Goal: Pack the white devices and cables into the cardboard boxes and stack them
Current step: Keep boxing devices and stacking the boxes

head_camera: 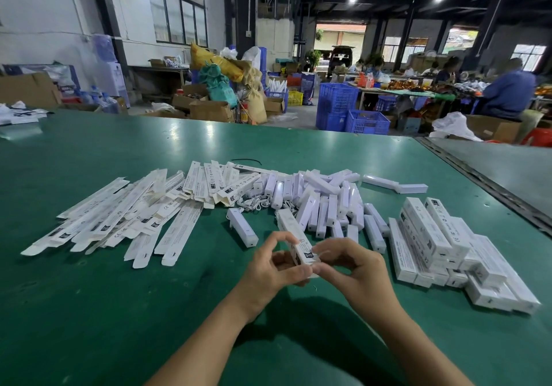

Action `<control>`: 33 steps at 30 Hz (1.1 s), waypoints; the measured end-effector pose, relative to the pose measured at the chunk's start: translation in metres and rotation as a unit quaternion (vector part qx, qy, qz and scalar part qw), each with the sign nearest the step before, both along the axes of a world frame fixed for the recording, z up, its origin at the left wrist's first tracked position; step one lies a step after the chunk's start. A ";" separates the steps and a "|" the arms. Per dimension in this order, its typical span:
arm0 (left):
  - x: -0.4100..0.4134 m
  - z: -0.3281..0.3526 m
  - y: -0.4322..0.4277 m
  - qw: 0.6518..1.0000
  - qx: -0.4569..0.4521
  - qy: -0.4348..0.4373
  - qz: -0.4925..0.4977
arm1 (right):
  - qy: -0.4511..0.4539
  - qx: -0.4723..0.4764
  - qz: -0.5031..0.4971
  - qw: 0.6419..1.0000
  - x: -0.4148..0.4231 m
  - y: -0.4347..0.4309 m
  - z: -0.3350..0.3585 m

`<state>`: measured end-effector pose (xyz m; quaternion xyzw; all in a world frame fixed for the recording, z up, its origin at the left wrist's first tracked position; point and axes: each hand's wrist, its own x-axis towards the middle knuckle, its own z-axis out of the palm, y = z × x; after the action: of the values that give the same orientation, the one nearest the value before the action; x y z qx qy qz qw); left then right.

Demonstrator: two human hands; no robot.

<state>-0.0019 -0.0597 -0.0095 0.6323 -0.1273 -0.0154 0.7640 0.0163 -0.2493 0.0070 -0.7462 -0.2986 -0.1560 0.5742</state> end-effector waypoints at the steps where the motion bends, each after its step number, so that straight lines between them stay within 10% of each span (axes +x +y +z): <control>1: 0.000 0.000 0.000 1.000 0.000 0.002 -0.005 | 0.008 0.001 0.007 1.000 0.000 0.000 0.000; 9: -0.002 0.004 0.000 1.000 0.008 0.012 0.007 | -0.019 -0.028 0.009 0.999 -0.003 0.004 -0.002; 22: 0.000 0.012 0.016 0.946 -0.293 0.093 -0.107 | -0.044 -0.187 -0.148 0.970 0.010 -0.009 -0.009; 28: 0.004 -0.001 0.010 0.988 -0.125 0.053 -0.071 | 0.034 -0.154 -0.076 0.985 0.010 0.003 -0.023; 33: 0.015 -0.006 0.003 0.983 -0.076 0.047 0.162 | 0.004 -0.202 -0.059 0.978 0.015 0.023 -0.031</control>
<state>0.0127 -0.0567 -0.0156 0.5829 0.0117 0.0888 0.8076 0.0315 -0.2267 -0.0242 -0.8637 -0.2775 -0.1229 0.4025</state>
